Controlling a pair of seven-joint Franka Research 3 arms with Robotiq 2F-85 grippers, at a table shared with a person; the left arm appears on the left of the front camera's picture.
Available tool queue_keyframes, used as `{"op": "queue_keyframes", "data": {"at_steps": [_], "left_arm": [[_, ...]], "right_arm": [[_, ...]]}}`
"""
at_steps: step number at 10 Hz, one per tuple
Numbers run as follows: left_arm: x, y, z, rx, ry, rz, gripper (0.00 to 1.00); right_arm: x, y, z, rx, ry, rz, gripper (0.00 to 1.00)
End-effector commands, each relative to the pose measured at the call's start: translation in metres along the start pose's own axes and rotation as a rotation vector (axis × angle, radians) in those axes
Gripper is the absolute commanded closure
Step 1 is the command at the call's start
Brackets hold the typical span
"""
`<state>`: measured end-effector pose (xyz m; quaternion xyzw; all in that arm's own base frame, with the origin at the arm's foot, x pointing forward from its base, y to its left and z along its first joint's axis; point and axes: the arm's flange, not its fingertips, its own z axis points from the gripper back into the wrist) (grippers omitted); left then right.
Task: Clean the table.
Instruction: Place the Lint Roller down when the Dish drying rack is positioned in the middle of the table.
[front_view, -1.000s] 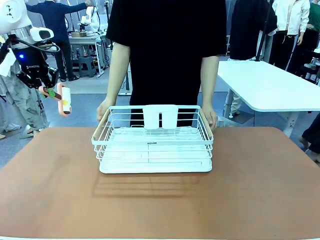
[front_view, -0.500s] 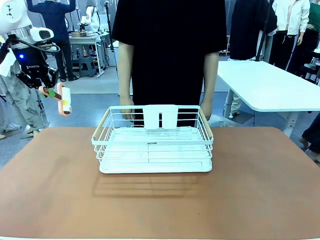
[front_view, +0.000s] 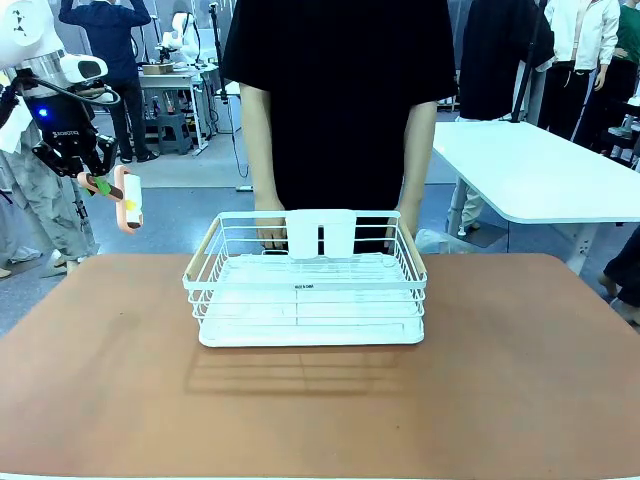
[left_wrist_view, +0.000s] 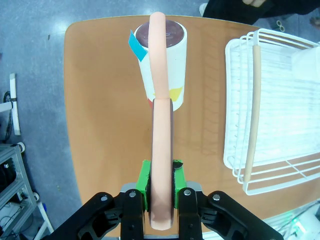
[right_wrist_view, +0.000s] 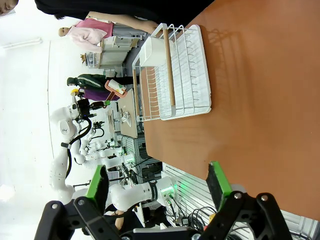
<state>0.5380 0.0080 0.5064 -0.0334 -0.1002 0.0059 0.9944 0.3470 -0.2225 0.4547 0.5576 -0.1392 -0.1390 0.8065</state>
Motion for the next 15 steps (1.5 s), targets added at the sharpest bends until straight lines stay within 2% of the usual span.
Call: {"op": "queue_keyframes", "data": {"at_steps": [1,5,6,9,11,13,14,15], "left_arm": [[-0.001,0.0,0.005,0.002,0.001,-0.001,0.78],[0.0,0.0,0.0,0.0,0.0,0.0,0.78],[0.003,0.005,0.007,-0.164,0.094,0.121,0.78],[0.004,0.022,-0.001,-0.34,0.158,0.299,0.78],[0.004,0.037,-0.022,-0.475,0.188,0.452,0.78],[-0.002,0.061,-0.033,-0.749,0.22,0.612,0.78],[-0.007,0.078,-0.046,-0.834,0.163,0.693,0.78],[-0.008,0.093,-0.062,-0.835,0.139,0.763,0.78]], "right_arm": [[-0.001,0.003,0.001,0.01,-0.001,0.005,0.0],[-0.001,0.003,0.001,0.01,-0.001,0.005,0.0],[-0.001,0.003,0.001,0.01,-0.001,0.005,0.0],[-0.001,0.003,0.001,0.01,-0.001,0.005,0.0],[-0.001,0.003,0.001,0.01,-0.001,0.005,0.0],[-0.001,0.003,0.001,0.01,-0.001,0.005,0.0],[-0.001,0.003,0.001,0.01,-0.001,0.005,0.0],[-0.001,0.003,0.001,0.01,-0.001,0.005,0.0]]}}
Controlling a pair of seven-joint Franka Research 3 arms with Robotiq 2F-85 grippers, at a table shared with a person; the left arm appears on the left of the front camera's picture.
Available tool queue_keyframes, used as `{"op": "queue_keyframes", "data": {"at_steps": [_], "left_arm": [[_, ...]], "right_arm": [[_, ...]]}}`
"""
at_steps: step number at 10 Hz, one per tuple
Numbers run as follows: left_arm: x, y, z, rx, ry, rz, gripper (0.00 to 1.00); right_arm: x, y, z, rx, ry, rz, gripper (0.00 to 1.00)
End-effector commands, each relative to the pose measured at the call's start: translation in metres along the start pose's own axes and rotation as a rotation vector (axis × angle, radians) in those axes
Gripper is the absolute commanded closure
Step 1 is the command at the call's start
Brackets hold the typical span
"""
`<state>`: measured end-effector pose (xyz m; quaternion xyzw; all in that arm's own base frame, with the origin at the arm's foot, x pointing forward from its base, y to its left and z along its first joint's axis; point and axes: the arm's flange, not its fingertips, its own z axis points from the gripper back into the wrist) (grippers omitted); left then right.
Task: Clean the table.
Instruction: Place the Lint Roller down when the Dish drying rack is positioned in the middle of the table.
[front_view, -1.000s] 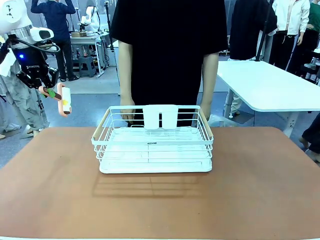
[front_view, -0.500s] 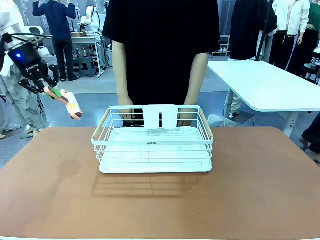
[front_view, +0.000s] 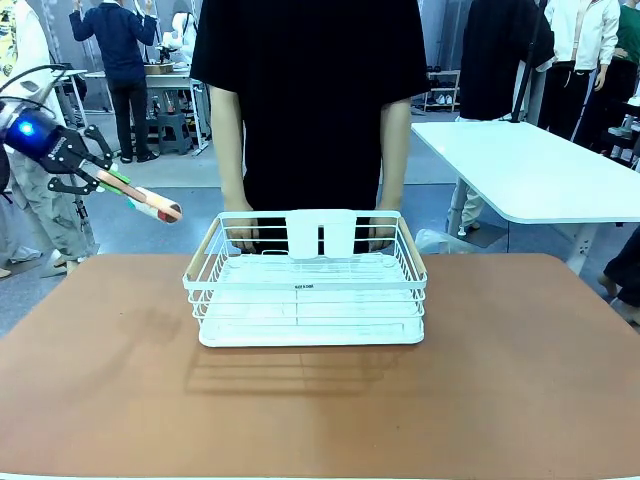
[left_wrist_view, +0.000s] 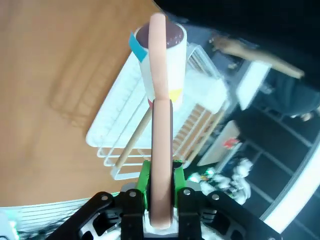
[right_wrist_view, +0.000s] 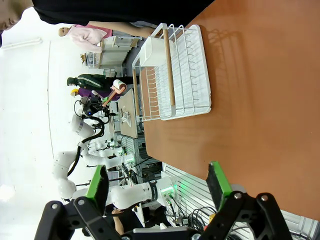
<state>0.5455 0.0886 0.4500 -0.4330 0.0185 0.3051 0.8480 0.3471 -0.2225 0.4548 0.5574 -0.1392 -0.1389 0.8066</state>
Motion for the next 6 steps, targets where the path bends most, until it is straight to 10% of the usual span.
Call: {"op": "queue_keyframes", "data": {"at_steps": [1,6], "left_arm": [[0.014,0.024,0.001,-0.113,-0.077,0.059,0.78],[0.035,0.081,-0.028,-0.162,-0.11,0.195,0.78]], "right_arm": [[-0.001,0.003,0.001,0.01,-0.002,0.004,0.0],[-0.001,0.003,0.001,0.01,-0.002,0.004,0.0]]}}
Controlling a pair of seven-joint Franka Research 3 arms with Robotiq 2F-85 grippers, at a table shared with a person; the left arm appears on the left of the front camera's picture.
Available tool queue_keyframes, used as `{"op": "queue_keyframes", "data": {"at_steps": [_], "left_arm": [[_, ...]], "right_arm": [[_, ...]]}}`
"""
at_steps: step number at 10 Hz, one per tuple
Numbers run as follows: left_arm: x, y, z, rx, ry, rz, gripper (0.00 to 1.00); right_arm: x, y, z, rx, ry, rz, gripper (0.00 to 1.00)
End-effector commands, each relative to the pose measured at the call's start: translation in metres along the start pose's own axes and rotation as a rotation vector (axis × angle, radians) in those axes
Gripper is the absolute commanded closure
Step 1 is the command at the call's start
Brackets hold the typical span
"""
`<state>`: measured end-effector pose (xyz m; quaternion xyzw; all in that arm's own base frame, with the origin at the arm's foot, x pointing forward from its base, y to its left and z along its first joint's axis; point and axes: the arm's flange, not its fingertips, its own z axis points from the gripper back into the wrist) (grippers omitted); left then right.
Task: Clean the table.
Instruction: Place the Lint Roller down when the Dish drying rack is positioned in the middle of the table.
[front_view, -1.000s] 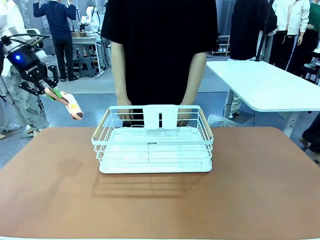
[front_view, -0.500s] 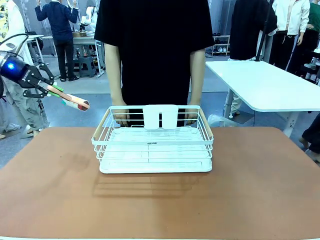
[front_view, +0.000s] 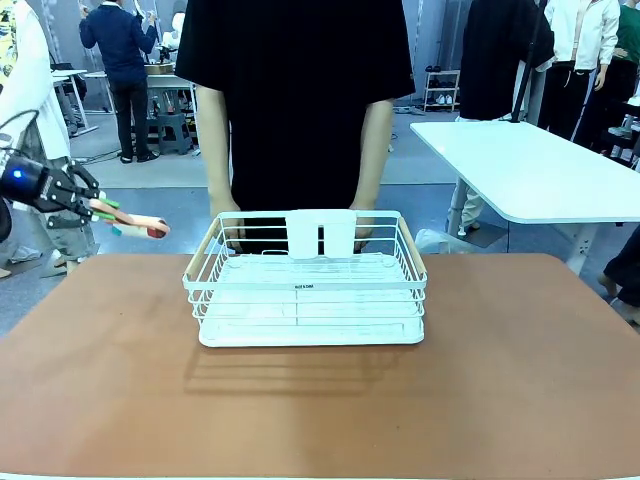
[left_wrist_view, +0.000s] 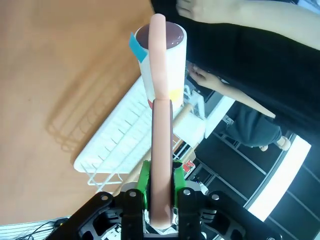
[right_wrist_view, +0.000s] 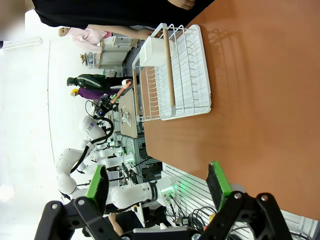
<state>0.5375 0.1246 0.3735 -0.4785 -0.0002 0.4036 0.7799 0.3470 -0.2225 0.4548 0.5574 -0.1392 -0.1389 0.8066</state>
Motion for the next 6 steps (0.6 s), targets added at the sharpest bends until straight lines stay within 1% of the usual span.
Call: {"op": "queue_keyframes", "data": {"at_steps": [1,2,3,5,6], "left_arm": [[0.007,0.014,-0.014,0.001,-0.01,0.028,0.78],[0.013,0.021,-0.018,-0.029,-0.072,0.005,0.78],[0.014,0.029,-0.025,-0.053,-0.066,0.009,0.78],[0.018,0.054,-0.041,-0.045,-0.044,0.033,0.78],[0.022,0.059,-0.045,-0.036,-0.001,0.059,0.78]], "right_arm": [[-0.001,0.003,0.001,0.01,-0.001,0.004,0.0],[-0.001,0.003,0.001,0.01,-0.001,0.004,0.0],[-0.001,0.003,0.001,0.01,-0.001,0.004,0.0],[-0.001,0.003,0.001,0.01,-0.001,0.004,0.0],[-0.001,0.003,0.001,0.01,-0.001,0.004,0.0]]}}
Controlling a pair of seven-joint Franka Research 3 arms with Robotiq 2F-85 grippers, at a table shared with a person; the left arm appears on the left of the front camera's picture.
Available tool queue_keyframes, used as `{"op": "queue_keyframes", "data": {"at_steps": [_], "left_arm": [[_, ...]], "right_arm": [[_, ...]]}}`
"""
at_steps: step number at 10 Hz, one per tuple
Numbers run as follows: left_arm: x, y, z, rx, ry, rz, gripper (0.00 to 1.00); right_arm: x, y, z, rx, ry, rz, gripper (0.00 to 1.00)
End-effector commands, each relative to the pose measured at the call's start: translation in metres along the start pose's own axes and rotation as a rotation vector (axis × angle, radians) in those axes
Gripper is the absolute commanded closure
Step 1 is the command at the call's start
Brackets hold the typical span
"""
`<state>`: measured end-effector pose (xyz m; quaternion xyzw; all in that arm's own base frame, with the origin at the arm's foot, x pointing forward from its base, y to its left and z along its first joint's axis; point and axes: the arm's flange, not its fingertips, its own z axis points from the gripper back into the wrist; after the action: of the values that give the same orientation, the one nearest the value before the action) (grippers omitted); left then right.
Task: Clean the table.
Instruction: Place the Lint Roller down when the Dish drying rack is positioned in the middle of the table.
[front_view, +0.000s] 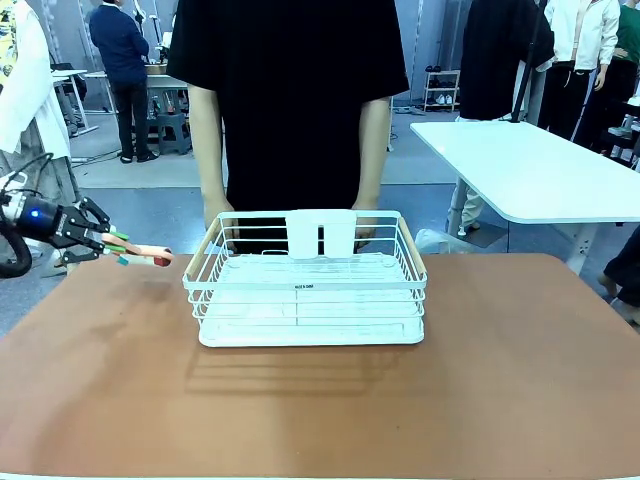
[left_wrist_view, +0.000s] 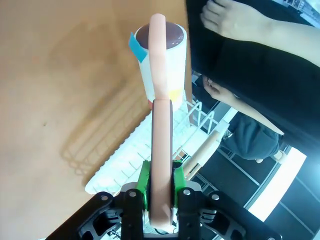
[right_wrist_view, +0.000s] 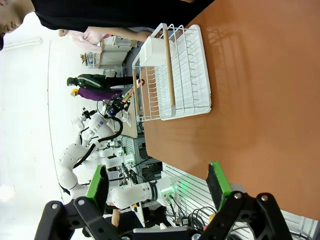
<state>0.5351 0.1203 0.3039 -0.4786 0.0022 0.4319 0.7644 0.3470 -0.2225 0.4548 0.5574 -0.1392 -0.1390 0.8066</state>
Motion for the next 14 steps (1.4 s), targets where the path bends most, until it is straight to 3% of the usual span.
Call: {"op": "queue_keyframes", "data": {"at_steps": [1,8,9,10,11,12,13,14], "left_arm": [[0.003,0.013,-0.008,-0.036,-0.021,-0.021,0.78],[0.009,0.046,-0.007,-0.036,-0.027,0.04,0.78],[0.008,0.048,-0.004,-0.027,-0.037,0.055,0.47],[0.008,0.051,-0.001,-0.015,-0.046,0.073,0.46],[0.007,0.054,0.003,-0.012,-0.062,0.092,0.14],[0.003,0.057,0.009,0.013,-0.092,0.091,0.14],[0.0,0.059,0.014,0.03,-0.089,0.114,0.0],[-0.006,0.062,0.021,0.077,-0.109,0.137,0.24]], "right_arm": [[-0.001,0.003,0.001,0.01,-0.001,0.004,0.0],[-0.001,0.003,0.001,0.01,-0.001,0.004,0.0],[-0.001,0.003,0.001,0.01,-0.001,0.004,0.0],[-0.001,0.003,0.001,0.01,-0.001,0.004,0.0],[-0.001,0.003,0.001,0.01,-0.001,0.004,0.0],[-0.001,0.003,0.001,0.01,-0.001,0.004,0.0],[-0.001,0.003,0.001,0.01,-0.001,0.004,0.0],[-0.001,0.003,0.001,0.01,-0.001,0.004,0.0]]}}
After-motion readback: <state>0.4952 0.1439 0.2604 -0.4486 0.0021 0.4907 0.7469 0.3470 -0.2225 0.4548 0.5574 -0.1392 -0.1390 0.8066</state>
